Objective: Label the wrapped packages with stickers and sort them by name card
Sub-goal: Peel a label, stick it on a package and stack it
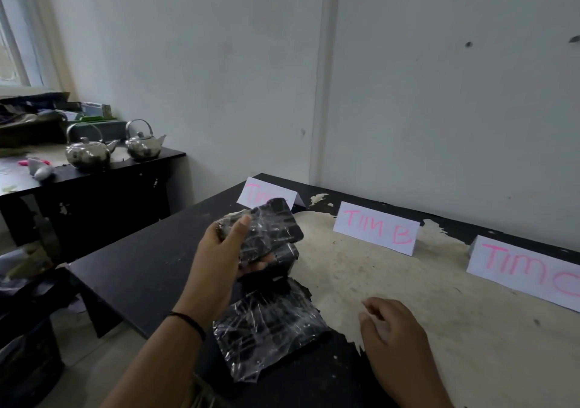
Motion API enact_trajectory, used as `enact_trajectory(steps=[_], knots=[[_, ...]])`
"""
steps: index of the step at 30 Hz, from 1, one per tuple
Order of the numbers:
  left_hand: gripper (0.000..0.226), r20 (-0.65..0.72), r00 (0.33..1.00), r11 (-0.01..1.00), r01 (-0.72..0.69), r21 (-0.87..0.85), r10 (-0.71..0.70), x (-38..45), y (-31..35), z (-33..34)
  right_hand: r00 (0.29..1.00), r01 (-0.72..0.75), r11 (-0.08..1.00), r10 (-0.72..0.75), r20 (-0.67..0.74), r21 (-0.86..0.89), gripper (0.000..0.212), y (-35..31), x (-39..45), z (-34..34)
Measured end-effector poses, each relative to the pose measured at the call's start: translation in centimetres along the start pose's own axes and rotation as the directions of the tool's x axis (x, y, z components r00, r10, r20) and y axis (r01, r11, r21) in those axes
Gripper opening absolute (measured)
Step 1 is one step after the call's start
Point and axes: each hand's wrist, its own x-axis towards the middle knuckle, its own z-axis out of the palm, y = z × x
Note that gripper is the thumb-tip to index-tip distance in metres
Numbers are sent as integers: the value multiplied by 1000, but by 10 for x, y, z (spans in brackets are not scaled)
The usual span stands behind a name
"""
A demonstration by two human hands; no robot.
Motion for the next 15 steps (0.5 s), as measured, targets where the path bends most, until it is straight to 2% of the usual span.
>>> enact_trajectory(steps=[4,7,9,15], knots=[[32,122,990,995,63,74,-72,-19,-11,32,993,-116,990,115,19,81,23,-4,-4,-32],[39,178,977,988,95,118,-115,-33,-32,65,981,-182,977,187,-39,111,25,4,-16,-66],[35,226,966,980,89,177,-128,-43,-47,90,966,-232,964,244,-81,134,31,13,-27,-88],[32,444,872,961,97,260,-208,-84,-76,171,893,-361,914,395,-214,184,52,44,-71,-149]])
